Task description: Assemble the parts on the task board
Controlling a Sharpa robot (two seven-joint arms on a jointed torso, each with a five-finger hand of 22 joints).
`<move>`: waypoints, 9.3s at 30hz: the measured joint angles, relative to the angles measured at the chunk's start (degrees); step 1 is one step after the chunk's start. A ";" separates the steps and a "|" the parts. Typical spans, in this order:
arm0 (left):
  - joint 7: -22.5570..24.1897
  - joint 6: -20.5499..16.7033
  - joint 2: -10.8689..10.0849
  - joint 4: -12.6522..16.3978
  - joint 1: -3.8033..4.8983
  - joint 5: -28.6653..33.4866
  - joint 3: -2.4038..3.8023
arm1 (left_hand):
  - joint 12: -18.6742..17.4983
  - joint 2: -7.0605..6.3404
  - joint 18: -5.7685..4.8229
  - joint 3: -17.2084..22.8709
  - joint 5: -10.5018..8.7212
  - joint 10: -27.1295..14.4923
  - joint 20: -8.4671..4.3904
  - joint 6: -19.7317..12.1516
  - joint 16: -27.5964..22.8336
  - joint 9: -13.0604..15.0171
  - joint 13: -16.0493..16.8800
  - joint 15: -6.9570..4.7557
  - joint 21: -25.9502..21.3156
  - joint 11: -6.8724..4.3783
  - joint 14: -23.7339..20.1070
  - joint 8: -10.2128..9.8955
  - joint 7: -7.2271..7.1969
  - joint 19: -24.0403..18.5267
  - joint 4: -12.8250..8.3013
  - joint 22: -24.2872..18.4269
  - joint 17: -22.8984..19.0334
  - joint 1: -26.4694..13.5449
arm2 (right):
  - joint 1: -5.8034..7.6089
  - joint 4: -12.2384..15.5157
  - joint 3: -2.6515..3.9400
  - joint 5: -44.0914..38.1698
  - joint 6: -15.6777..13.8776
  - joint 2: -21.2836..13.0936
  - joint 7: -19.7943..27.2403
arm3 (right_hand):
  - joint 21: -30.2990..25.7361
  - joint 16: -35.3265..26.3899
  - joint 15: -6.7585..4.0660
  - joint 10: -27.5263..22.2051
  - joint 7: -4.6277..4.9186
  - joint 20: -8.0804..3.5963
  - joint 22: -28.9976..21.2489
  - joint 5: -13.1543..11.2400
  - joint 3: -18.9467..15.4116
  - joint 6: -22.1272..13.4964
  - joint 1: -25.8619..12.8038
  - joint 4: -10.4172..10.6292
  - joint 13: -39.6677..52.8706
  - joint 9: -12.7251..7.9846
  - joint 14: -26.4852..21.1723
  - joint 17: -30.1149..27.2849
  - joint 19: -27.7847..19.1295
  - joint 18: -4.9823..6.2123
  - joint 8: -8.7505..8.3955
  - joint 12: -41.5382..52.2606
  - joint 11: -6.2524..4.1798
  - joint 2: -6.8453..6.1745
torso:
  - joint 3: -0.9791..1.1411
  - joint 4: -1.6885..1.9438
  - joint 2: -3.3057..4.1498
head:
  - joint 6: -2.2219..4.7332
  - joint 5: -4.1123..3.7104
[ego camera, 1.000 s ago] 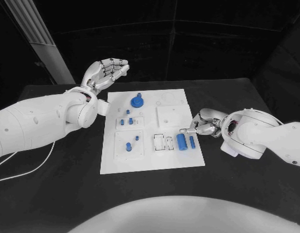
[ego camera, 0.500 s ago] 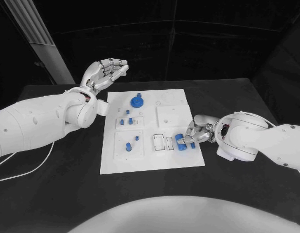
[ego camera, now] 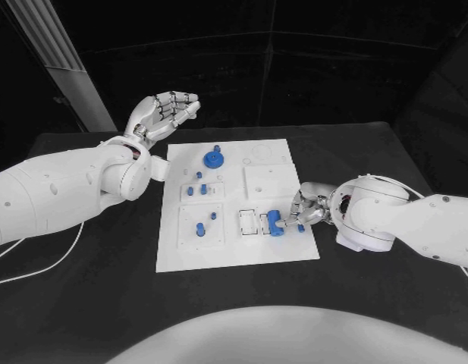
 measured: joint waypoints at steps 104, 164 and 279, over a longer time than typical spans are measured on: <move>0.00 0.27 -0.25 -0.12 -0.01 0.00 0.00 | 0.22 0.31 0.00 -0.16 0.00 0.00 0.00 0.00 0.00 0.01 0.01 0.00 0.00 0.00 0.00 0.20 0.00 0.00 -0.16 -0.08 -0.21 0.31 | -0.50 4.08 0.17 11.03 -10.64 -2.05 11.65 | 0.00 0.00 1.22 0.00 4.63 1.23 0.00 0.99 15.91 4.17 7.52 -12.45 0.01 -7.88 0.01 -0.02 0.00 0.01 -11.40 0.00 0.38 5.07 | -0.06 -0.01 0.00 | -0.01 0.75; 0.00 0.38 -0.17 -0.19 -0.01 0.00 0.00 | 0.44 0.31 0.00 -0.31 0.00 0.00 0.00 0.01 0.34 0.01 0.01 0.00 0.00 0.00 0.00 0.39 0.00 0.00 0.00 -0.16 -0.46 0.31 | -0.40 -2.02 0.12 32.02 -5.62 4.91 9.39 | 0.00 0.00 0.78 0.00 2.97 1.02 0.00 -3.58 13.45 8.12 4.29 -10.01 0.01 -9.00 0.01 -0.02 0.22 0.01 -15.37 0.00 0.38 4.74 | -0.03 -0.07 -0.05 | -0.01 1.16; 0.00 0.82 0.03 -0.36 -0.05 0.00 0.00 | 1.16 0.60 0.00 -0.78 1.81 -0.40 0.00 -0.20 1.12 0.01 -0.03 0.00 -0.22 0.00 0.00 0.84 0.20 0.00 -0.15 -0.45 -1.39 0.60 | -0.37 -3.01 0.16 21.50 -0.11 6.38 2.34 | 0.00 0.00 -4.82 -0.16 -7.28 -4.52 0.00 -15.09 -9.91 7.66 3.49 -0.40 0.16 25.00 -0.09 -0.02 0.20 0.01 14.99 0.55 -5.81 15.59 | 0.01 -0.07 0.01 | -0.01 1.21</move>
